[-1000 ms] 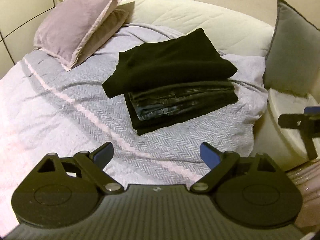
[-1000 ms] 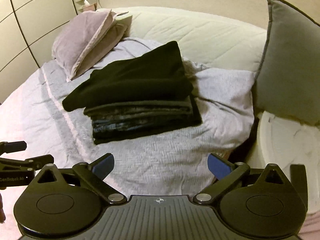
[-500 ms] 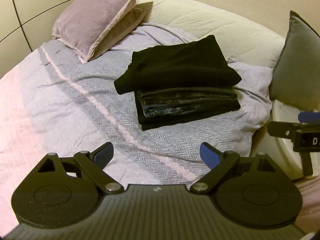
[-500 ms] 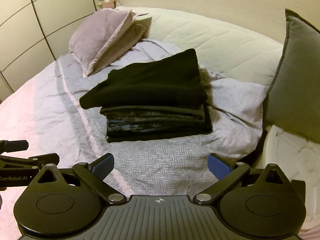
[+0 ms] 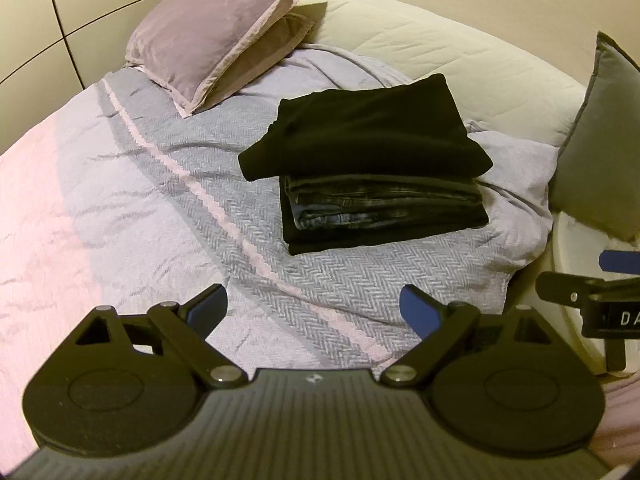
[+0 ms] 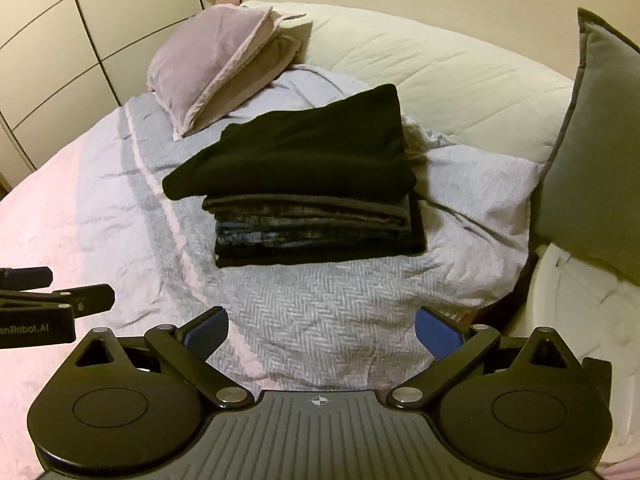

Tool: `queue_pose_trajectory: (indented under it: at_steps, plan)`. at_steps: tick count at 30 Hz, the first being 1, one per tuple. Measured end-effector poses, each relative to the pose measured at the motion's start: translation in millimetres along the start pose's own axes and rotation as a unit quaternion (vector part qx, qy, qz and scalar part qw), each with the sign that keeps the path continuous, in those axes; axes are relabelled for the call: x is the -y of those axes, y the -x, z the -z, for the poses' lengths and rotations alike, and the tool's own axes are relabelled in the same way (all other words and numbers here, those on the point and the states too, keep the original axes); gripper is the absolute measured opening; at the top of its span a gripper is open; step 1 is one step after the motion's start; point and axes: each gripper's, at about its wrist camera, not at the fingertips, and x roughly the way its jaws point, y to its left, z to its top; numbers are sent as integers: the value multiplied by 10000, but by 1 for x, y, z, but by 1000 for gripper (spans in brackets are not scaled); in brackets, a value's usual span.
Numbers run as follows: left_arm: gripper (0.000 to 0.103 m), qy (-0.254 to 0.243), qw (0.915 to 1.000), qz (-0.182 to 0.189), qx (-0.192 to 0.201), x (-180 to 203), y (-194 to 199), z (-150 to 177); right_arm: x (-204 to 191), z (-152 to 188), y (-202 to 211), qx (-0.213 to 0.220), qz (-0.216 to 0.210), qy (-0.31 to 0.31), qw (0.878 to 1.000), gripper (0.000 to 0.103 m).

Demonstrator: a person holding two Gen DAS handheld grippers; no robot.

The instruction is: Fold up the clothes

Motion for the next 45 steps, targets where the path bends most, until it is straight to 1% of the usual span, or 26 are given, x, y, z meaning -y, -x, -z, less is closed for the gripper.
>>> queue_pose_trajectory:
  at_steps: [13, 21, 32, 45]
  plan:
    - [91, 16, 9999, 109, -84, 7, -6, 3, -3, 3, -3, -100, 36, 85, 9999, 102]
    - [91, 151, 9997, 132, -166, 4, -10, 4, -6, 1, -5, -149, 102, 178, 9997, 102]
    - [91, -38, 9997, 81, -207, 12, -15, 2, -5, 0, -7, -176, 79, 154, 9997, 102]
    - [91, -58, 9998, 20, -211, 16, -18, -1, -5, -6, -8, -137, 21, 199, 9997, 102]
